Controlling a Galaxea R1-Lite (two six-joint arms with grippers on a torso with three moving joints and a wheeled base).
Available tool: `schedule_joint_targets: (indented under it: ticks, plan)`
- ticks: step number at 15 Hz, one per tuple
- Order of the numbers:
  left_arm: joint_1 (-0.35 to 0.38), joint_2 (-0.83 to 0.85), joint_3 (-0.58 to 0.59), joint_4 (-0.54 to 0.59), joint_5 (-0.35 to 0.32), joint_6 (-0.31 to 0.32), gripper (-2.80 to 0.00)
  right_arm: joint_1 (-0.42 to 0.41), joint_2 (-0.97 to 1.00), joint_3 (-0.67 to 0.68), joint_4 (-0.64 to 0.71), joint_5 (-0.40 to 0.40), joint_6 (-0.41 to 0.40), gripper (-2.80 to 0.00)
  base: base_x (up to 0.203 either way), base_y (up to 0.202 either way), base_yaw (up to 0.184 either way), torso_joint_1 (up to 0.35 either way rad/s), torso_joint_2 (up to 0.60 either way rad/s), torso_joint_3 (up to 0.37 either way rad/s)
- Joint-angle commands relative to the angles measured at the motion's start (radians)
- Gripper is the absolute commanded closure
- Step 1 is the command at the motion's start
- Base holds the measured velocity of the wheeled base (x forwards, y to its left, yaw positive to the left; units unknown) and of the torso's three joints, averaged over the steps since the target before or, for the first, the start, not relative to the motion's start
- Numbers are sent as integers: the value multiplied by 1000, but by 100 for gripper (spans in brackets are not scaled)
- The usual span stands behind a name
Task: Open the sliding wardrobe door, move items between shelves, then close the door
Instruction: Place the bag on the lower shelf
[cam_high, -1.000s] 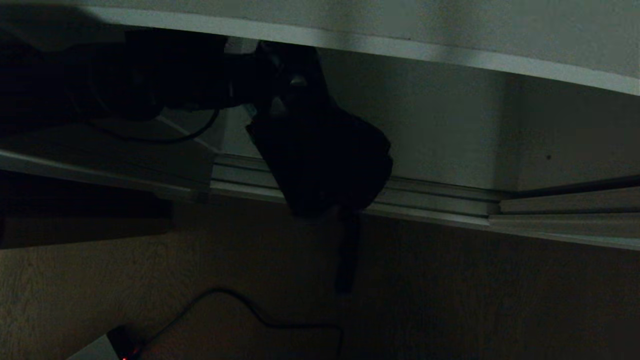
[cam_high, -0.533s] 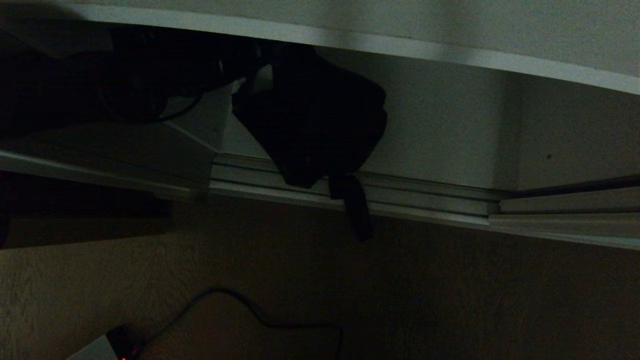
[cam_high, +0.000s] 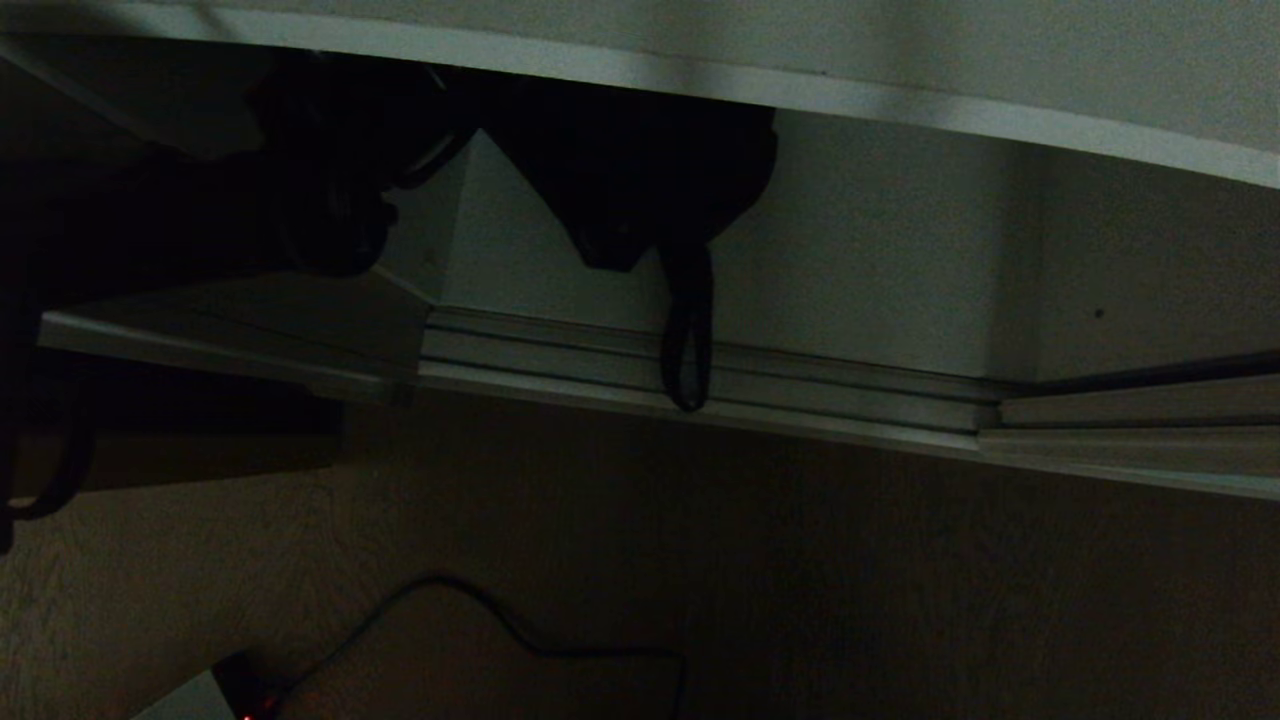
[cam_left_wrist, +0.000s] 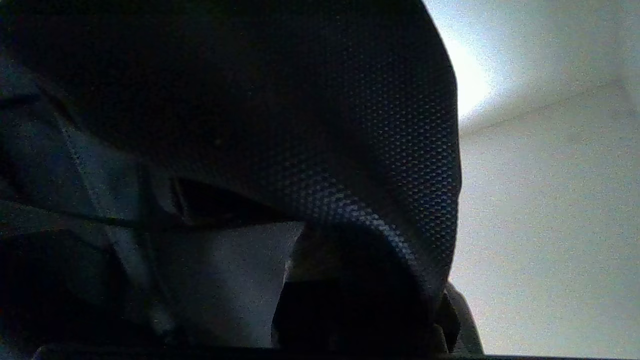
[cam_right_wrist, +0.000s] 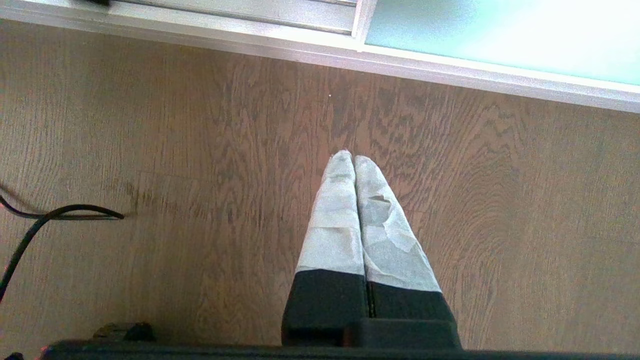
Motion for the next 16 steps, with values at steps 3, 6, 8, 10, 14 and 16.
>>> schedule_joint_targets:
  ticks: [3,6,8,10,14,16]
  plan:
    - [3,74,2,-5,38,2,0,1,-2,0,0,0,1,0,0,0,0,0,0,0]
    - [1,154,2,-6,159,48,0,1,-2,0,0,0,1,0,0,0,0,0,0,0]
    - [-6,193,2,-2,231,71,0,0,-2,0,0,0,1,0,0,0,0,0,0,0]
    - [-9,214,2,0,244,69,0,1,-2,0,0,0,1,0,0,0,0,0,0,0]
    - [-9,266,2,27,381,230,0,0,-2,0,0,0,1,0,0,0,0,0,0,0]
    - [-10,308,2,78,478,294,0,0,-2,0,0,0,1,0,0,0,0,0,0,0]
